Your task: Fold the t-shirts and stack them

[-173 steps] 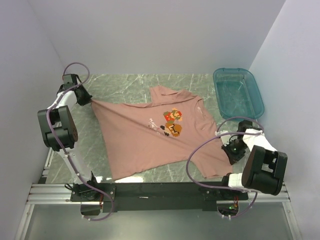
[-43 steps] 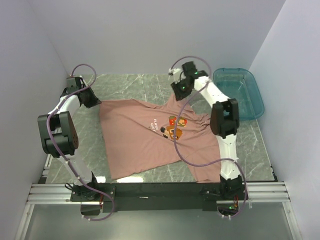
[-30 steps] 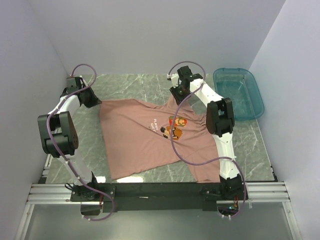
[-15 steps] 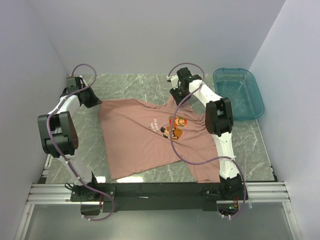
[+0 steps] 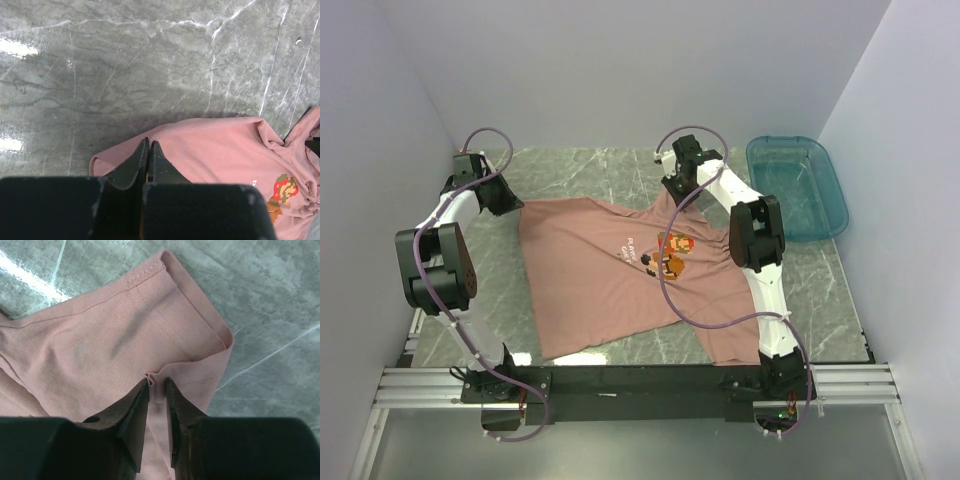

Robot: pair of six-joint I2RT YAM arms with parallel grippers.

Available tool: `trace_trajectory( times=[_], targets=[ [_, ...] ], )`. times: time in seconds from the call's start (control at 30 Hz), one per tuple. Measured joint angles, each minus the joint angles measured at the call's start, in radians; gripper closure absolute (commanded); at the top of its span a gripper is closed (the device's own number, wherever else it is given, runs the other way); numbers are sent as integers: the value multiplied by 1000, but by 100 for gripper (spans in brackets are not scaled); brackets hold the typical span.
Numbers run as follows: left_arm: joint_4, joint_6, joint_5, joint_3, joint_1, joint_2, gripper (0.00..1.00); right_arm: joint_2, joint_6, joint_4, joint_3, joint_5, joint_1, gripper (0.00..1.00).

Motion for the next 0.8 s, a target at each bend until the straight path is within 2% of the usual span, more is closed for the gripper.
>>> trace_trajectory(
  times=[0.13, 0.27, 0.33, 0.8],
  targets=[
    [0, 0, 2, 0, 0, 0, 100, -6, 1, -4, 1, -3, -6, 81],
    [0, 0, 5, 0, 0, 0, 100, -27, 4, -8, 1, -11, -14, 96],
    [0, 0, 7, 0, 0, 0, 100, -47, 7, -11, 1, -19, -20, 100],
    [9, 0, 36, 0, 0, -9, 100, -240, 1, -24, -6, -150, -105, 100]
  ],
)
